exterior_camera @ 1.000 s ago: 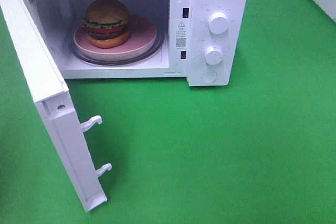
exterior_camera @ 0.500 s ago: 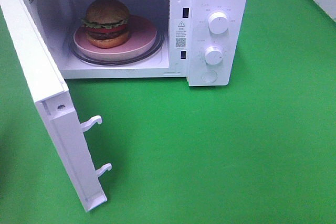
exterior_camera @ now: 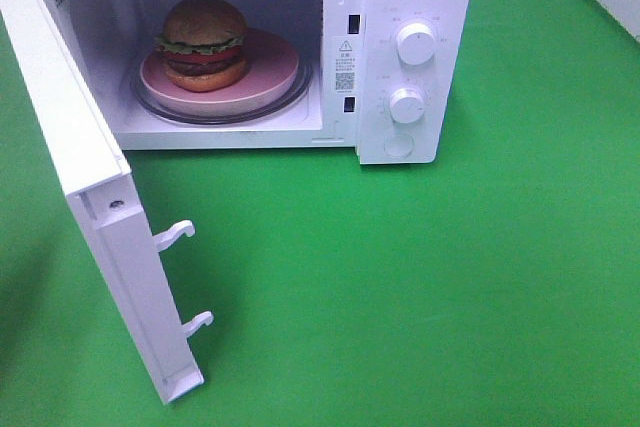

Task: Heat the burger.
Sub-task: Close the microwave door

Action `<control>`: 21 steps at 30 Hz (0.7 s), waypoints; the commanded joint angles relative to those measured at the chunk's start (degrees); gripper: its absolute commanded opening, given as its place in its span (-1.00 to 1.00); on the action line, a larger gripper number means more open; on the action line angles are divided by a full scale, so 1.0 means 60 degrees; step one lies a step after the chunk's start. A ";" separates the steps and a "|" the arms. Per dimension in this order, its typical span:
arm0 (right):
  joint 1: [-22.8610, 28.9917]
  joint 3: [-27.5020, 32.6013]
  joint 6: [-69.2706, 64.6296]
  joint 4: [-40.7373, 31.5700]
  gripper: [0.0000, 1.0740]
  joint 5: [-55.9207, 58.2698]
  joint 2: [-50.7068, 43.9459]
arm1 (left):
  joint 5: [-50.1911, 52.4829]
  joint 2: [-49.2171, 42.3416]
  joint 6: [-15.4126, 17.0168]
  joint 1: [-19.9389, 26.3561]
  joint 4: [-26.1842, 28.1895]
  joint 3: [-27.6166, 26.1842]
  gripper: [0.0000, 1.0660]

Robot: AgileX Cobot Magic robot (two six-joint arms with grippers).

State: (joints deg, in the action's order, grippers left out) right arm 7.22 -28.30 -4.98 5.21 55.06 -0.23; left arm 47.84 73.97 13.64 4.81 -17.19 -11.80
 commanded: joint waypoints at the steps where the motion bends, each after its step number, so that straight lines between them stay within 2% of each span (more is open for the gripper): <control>1: -0.0067 0.0010 -0.0057 0.0029 0.39 -0.0029 -0.0258 | 0.0697 0.0525 0.0382 0.0019 -0.0583 0.0010 -1.00; 5: -0.0067 0.0010 -0.0057 0.0029 0.39 -0.0029 -0.0258 | 0.0802 0.0821 0.0487 0.0019 -0.0668 -0.0086 -1.00; 8: -0.0067 0.0010 -0.0057 0.0029 0.39 -0.0029 -0.0258 | 0.0869 0.1117 0.0888 0.0019 -0.0879 -0.0248 -1.00; 14: -0.0067 0.0010 -0.0057 0.0029 0.39 -0.0029 -0.0258 | 0.1022 0.1557 0.0879 -0.0162 -0.1022 -0.0325 -1.00; 18: -0.0067 0.0010 -0.0067 0.0029 0.39 -0.0029 -0.0258 | 0.0984 0.1891 0.0659 -0.0917 -0.0764 -0.0458 -1.00; 21: -0.0067 0.0010 -0.0067 0.0029 0.39 -0.0029 -0.0258 | 0.0984 0.2034 0.0563 -0.1203 -0.0430 -0.0497 -1.00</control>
State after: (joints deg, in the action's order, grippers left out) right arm 7.22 -28.30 -4.98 5.21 55.06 -0.23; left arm 53.06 86.17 17.42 -1.89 -20.86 -14.27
